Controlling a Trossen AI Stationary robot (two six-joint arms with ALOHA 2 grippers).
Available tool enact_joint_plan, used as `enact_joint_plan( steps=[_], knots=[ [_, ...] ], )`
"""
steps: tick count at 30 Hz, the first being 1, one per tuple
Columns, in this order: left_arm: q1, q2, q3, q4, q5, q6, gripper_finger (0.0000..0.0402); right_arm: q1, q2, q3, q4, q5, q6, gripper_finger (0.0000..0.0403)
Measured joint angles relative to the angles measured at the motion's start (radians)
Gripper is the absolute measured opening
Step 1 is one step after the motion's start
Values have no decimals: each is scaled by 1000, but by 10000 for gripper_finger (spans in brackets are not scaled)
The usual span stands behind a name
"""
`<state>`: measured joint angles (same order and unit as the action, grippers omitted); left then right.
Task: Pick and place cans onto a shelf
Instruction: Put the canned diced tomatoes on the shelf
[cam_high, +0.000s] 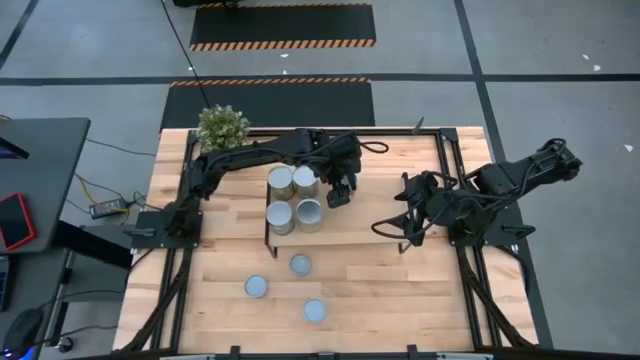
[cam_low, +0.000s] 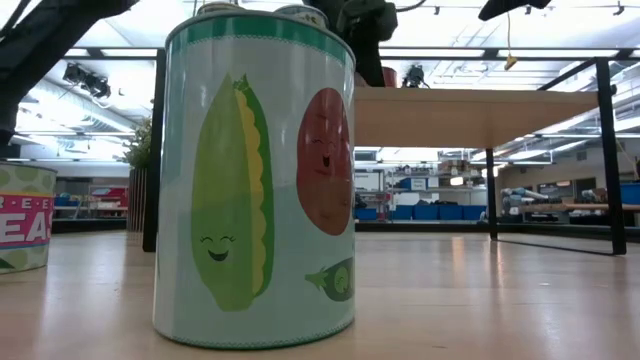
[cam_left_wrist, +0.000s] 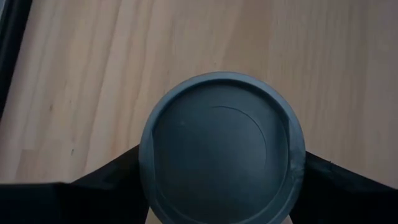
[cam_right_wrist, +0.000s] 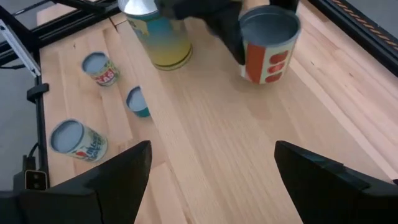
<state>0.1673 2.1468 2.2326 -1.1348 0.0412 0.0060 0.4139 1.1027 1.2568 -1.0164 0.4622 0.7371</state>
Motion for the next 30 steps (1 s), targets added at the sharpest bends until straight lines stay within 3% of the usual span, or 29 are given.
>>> enact_joint_plan(
  steps=[8,18,25,30],
  knots=[
    [-1,-2,0,-49,-24,56,289,-28,0,0,44,1,-37,347],
    [-30,-2,0,-63,-52,111,392,-71,0,0,57,-18,-66,347],
    [-38,-3,93,-150,-98,112,392,-114,1,-37,65,-19,-136,347],
    [-40,-55,102,-103,-97,97,392,-197,2,-141,186,-118,-226,347]
  ],
)
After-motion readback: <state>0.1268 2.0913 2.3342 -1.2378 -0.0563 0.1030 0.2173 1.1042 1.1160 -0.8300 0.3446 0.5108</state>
